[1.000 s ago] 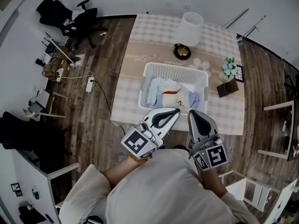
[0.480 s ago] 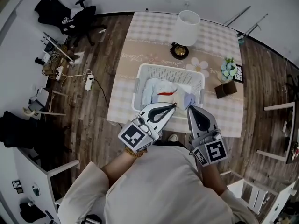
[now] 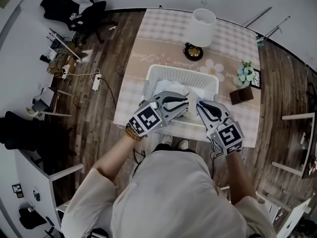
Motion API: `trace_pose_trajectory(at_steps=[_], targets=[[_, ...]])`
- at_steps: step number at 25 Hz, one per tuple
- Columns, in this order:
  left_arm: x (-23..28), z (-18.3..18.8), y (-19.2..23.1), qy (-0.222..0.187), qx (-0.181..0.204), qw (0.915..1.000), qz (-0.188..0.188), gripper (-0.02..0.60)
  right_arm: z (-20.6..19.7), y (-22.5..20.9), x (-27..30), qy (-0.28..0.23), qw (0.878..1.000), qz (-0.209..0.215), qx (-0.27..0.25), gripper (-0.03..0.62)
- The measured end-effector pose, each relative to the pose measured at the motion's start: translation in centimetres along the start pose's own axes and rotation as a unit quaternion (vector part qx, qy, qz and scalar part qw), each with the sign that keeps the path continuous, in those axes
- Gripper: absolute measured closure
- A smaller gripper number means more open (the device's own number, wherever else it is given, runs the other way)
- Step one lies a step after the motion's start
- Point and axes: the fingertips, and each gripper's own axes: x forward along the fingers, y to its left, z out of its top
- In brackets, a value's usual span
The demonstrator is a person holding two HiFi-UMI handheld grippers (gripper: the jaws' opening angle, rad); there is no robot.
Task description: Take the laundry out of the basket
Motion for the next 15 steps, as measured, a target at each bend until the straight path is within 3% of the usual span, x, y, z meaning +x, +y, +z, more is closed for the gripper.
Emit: trace_pose_trajectory(at_steps=[3, 6, 11, 15], targets=[[1.4, -3.1, 0.7, 0.079, 0.032, 0.9953, -0.046, 0.462, -2.5, -0.2, 2.1, 0.072, 0.996, 0.034, -0.037, 0.492], [2.9, -6.0, 0.9, 0.150, 0.071, 0.9824, -0.086, 0.423, -5.3, -0.2, 3.7, 0.142, 0.984, 0.069, -0.078, 0.447], [5.7, -11.8, 1.2, 0.253, 0.122, 0.9493, -0.142, 0.405, -10.2, -0.6, 6.5, 0.247, 0.952, 0.122, -0.132, 0.384], [7.2, -16.7, 2.3, 0.317, 0.137, 0.9235, -0.166, 0.374, -13.0, -0.9, 9.2, 0.309, 0.926, 0.151, -0.154, 0.384]])
